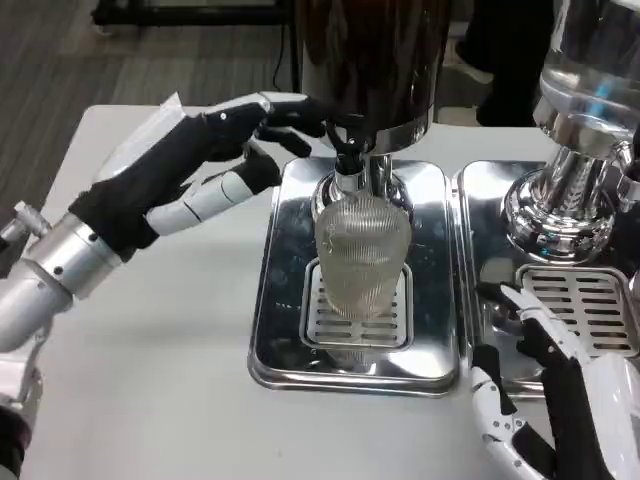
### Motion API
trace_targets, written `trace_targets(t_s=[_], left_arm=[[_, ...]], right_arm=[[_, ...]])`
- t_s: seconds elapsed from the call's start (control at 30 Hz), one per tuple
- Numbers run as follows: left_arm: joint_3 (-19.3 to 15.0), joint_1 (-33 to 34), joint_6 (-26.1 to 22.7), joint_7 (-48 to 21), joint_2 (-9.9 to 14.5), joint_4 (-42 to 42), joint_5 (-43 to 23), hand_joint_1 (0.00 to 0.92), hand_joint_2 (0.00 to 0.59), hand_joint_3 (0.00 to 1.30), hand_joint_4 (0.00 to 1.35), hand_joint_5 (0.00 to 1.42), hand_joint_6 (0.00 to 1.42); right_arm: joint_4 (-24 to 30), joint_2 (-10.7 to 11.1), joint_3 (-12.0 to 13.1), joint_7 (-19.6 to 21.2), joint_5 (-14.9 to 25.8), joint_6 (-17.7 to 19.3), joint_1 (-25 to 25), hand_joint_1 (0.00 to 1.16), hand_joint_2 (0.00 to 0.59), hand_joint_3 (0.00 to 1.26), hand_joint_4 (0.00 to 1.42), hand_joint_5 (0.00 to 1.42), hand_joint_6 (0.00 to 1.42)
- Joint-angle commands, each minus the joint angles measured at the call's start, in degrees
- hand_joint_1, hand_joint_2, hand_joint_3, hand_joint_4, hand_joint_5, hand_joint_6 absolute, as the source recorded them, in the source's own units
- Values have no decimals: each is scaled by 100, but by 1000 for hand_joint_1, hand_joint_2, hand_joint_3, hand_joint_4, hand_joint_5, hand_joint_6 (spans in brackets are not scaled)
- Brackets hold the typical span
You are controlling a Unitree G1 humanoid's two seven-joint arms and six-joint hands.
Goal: Grasp the cup under the faucet to collect the drink, then remove the cup.
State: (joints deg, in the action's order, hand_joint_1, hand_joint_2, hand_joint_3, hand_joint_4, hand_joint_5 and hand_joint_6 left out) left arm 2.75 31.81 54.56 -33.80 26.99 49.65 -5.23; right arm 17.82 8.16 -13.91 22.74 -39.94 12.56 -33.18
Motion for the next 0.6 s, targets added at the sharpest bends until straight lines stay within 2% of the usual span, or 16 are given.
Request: trace_targets(t_s=[0.03, 0.23, 0.47, 0.6], left_arm=[[-97, 162, -196, -231, 20, -160, -131, 0, 80, 295, 308, 380, 659], [-79, 328, -319, -384, -5, -190, -84, 0, 73, 291, 308, 381, 648], [44, 587, -346, -517, -23, 31, 132, 0, 63, 309, 318, 370, 474], [52, 683, -297, -560, -31, 78, 213, 0, 62, 309, 318, 370, 444]], right_arm=[[9, -2, 8, -22, 63, 60, -34, 410, 509, 250, 164, 159, 345], [-17, -30, 19, -7, 96, 57, -22, 418, 508, 250, 164, 159, 345], [-28, -66, 17, 20, 115, 64, -30, 426, 508, 250, 164, 159, 345], [-36, -72, 36, 24, 148, 68, -42, 429, 508, 250, 164, 159, 345]])
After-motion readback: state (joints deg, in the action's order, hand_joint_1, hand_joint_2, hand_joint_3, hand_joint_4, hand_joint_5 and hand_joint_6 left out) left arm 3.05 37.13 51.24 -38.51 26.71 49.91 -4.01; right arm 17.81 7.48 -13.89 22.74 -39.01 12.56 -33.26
